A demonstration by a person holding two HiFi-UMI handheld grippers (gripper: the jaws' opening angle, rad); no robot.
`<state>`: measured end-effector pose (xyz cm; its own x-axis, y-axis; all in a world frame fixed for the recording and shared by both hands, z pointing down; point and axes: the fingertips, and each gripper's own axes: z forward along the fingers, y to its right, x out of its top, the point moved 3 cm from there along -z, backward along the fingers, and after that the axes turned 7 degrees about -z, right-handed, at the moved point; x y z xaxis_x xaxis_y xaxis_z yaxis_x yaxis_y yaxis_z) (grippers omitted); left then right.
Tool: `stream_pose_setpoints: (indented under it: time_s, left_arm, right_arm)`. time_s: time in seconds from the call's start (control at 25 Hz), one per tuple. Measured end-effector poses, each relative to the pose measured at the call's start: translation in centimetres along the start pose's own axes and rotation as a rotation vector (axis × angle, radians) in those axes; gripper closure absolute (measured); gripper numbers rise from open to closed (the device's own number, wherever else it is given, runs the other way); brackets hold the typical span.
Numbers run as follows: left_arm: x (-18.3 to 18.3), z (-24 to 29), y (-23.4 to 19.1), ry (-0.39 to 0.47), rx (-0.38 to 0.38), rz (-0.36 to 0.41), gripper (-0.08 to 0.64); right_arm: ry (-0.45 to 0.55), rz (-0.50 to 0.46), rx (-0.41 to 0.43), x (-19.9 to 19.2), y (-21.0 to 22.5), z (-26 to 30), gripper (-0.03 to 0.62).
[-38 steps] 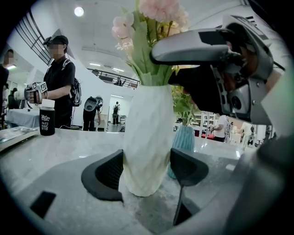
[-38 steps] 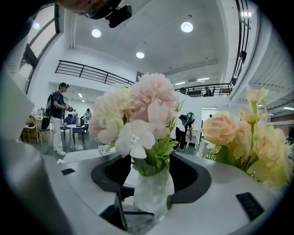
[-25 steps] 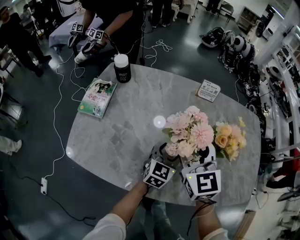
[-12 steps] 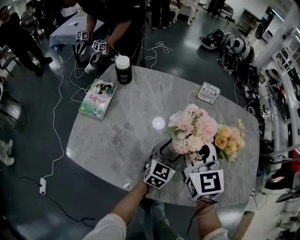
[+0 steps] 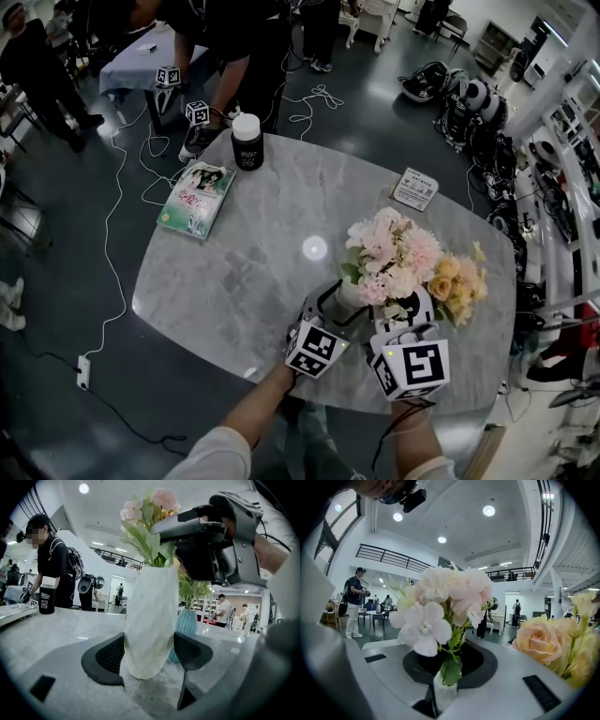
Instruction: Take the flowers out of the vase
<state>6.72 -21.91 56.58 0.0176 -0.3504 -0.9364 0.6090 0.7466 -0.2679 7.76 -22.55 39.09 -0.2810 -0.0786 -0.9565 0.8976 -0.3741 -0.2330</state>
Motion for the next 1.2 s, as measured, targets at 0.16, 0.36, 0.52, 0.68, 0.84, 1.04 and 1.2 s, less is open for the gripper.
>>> stream_pose_setpoints:
  time_s: [0.16, 0.36, 0.52, 0.68, 0.84, 1.04, 1.2]
  left_arm:
    - [0.1, -0.3, -0.2, -0.002, 0.004, -0.016, 0.229]
    - [0.1, -0.5, -0.4, -0.003, 0.014, -0.028, 0.229]
    - [0.3, -1.1, -0.3, 0.004, 0.003, -0.051, 0.229]
    - [1.4, -1.7, 0.5, 0.005, 0.000, -0.063, 0.228]
    - [1.1, -2.7, 0.5, -0.006, 0.006, -0.054, 0.227]
    - [1.9, -4.4, 1.0, -0.009, 0.010, -0.055, 0.229]
    - [2.8, -5.9, 0.8, -0.007, 0.019, -0.064, 0.229]
  right_arm:
    - [0.010, -0.002, 0.000, 0.3, -0.1, 0.0, 0.538]
    - [0.020, 0.002, -0.006, 0.8, 0.2, 0.0, 0.538]
    - [0.027, 0.003, -0.013, 1.5, 0.5, -0.1, 0.538]
    - [0.038, 0.017, -0.016, 2.8, 1.4, -0.5, 0.538]
    - [0.055, 0.017, -0.031, 3.5, 1.3, -0.8, 0.538]
    - [0.086, 0.008, -0.058, 5.2, 2.0, -1.4, 0.538]
    - [0.124, 0.020, -0.085, 7.0, 2.5, -1.5, 0.538]
